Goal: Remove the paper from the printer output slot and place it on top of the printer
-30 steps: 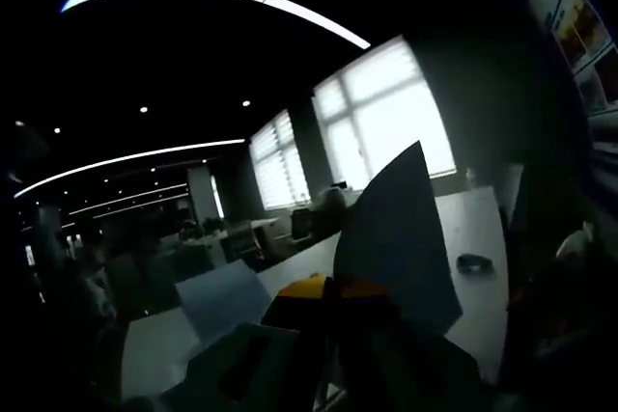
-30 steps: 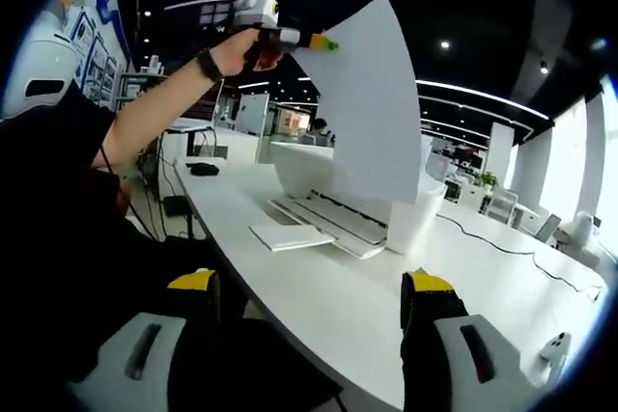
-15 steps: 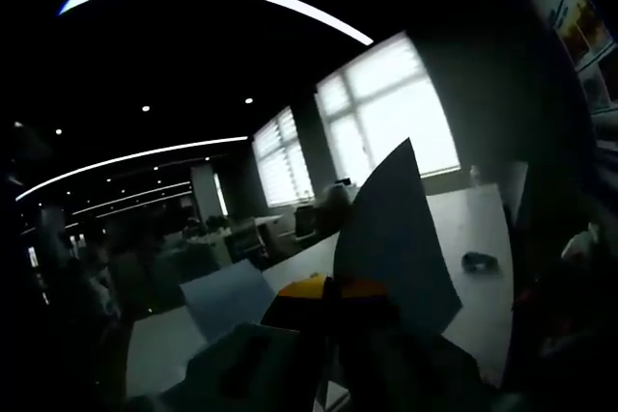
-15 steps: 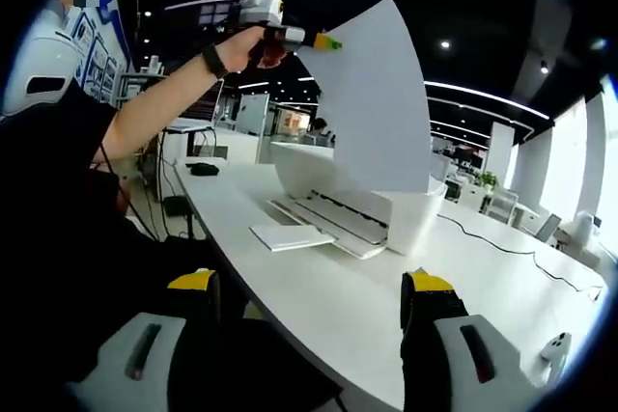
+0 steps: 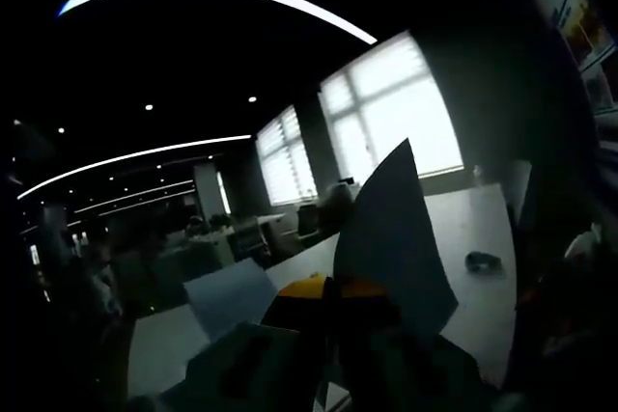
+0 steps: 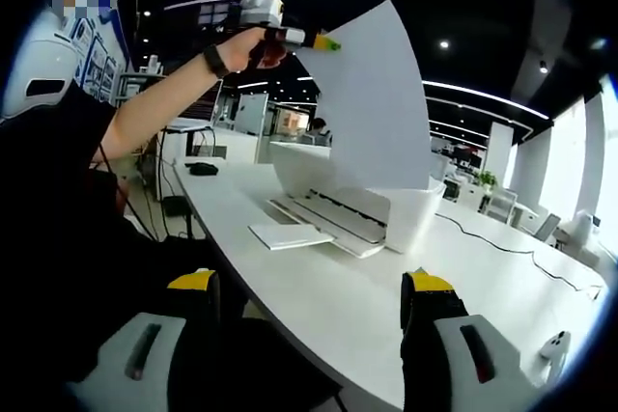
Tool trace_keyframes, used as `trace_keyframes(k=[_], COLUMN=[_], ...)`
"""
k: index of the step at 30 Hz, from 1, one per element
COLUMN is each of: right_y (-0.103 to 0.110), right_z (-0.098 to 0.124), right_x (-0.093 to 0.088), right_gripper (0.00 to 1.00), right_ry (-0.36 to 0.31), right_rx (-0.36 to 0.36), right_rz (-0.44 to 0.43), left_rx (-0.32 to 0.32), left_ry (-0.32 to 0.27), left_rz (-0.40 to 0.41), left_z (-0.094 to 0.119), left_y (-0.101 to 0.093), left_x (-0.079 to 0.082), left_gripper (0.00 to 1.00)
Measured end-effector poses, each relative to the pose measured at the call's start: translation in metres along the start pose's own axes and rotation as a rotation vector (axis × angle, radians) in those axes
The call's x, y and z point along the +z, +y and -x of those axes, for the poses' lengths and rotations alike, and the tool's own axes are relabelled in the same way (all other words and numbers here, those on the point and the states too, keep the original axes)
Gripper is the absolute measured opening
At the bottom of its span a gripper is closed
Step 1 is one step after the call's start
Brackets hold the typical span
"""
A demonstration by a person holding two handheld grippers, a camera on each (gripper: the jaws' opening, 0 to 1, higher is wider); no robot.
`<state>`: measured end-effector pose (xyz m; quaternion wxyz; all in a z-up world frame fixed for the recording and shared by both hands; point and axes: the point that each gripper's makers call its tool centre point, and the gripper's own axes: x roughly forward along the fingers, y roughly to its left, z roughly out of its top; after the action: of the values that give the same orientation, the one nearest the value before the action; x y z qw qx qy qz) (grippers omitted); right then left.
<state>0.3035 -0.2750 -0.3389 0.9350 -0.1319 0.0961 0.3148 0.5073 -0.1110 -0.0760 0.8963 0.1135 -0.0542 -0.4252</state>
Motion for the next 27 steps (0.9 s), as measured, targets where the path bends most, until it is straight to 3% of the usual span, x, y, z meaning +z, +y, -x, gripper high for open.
trace_keyframes(k=[27], right_y=[0.000], right_z=[-0.002], right_x=[-0.002], right_gripper=[0.72], right_ry=[0.001], right_rx=[0.004], right_rz=[-0.005], left_rx=[0.030], left_ry=[0.037], left_rz=[0.017], left_z=[-0.016], left_y=[0.020], left_x=[-0.013], left_gripper=[0.05])
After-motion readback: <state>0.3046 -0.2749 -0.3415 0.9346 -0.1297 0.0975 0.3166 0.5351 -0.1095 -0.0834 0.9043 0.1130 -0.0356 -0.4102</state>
